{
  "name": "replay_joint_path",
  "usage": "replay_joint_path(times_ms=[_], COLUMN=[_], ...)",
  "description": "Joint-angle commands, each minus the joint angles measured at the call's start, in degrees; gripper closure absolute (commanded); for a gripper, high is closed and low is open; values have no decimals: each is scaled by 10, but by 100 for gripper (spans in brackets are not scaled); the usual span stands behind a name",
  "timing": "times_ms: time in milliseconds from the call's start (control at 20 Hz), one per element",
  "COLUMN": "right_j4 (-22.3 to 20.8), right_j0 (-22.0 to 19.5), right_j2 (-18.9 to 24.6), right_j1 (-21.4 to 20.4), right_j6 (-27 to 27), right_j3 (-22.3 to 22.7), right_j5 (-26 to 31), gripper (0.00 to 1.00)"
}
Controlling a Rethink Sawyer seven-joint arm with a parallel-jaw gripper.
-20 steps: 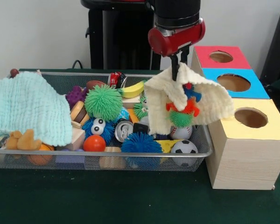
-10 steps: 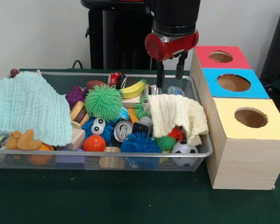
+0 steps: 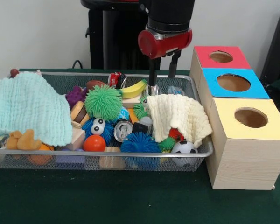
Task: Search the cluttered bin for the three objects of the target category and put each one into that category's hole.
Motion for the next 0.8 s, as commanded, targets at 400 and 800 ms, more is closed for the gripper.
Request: replay_joint_path(times_ms=[400,800], right_j4=[-72,-111], right_j0=[-135,-165], right_j2=[11,32], right_j1=[-3,71], right_j6=[-194,-227], right_j3=[-38,-89], right_j5=[34,42], gripper=[0,0])
